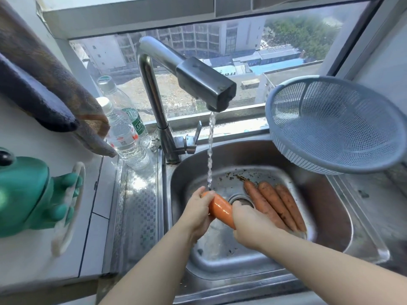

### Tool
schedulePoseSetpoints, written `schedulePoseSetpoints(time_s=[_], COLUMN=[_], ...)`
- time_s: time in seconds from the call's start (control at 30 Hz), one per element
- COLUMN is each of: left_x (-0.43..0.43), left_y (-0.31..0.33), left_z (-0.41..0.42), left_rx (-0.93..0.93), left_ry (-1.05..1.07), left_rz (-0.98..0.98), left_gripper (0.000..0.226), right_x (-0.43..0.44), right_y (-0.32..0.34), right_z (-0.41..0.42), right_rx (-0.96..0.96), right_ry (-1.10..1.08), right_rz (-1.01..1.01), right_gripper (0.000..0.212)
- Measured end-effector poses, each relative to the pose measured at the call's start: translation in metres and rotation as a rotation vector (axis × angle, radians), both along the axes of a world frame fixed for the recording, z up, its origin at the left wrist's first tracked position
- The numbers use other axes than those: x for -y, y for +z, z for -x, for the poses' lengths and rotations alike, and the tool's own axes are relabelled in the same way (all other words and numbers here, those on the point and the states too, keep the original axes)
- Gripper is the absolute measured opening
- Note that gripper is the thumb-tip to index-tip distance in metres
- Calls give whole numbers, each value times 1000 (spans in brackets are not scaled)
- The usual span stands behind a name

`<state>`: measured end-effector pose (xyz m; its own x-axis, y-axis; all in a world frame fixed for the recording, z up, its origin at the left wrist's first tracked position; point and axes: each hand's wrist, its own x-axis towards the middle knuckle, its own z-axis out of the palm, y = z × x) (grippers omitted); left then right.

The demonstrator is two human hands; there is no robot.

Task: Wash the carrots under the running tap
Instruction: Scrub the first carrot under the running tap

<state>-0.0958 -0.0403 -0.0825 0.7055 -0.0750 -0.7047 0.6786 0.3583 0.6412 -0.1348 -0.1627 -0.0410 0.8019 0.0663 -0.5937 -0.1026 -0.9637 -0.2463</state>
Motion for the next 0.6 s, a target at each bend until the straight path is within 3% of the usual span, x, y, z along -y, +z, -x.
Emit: schedulePoseSetpoints(time_s=[0.07,0.1,0.17,0.3,0.47,0.53,0.6], left_x=[4,5,2,-5,-23,-26,-21], left_y=[-1,-2,0,6,13,16,17], left_z=[-6,-10,-16,-17,-1,0,-2], left_rx=[-20,-41,-96,-70,60,80,117], left_ry=[27,67,173,208,-70,-118,-115], left_rz=[-173,-212,-194,30,124,94,7], left_gripper=[12,11,15,34,74,74,60], right_x=[-7,-10,-14,-5,0,-3,-6], right_y=[1,3,4,-5,-2,-2,-3], right_z=[-3,-4,-9,-21,-21,-19,-18], right_rx=[14,18,-32,-301,-389,-374,-316], right_ry=[3,15,-25,-331,-353,-345,-335], right_rz=[-27,-44,-177,-552,-660,-654,-624], right_gripper=[28,28,28,23,18,15,13])
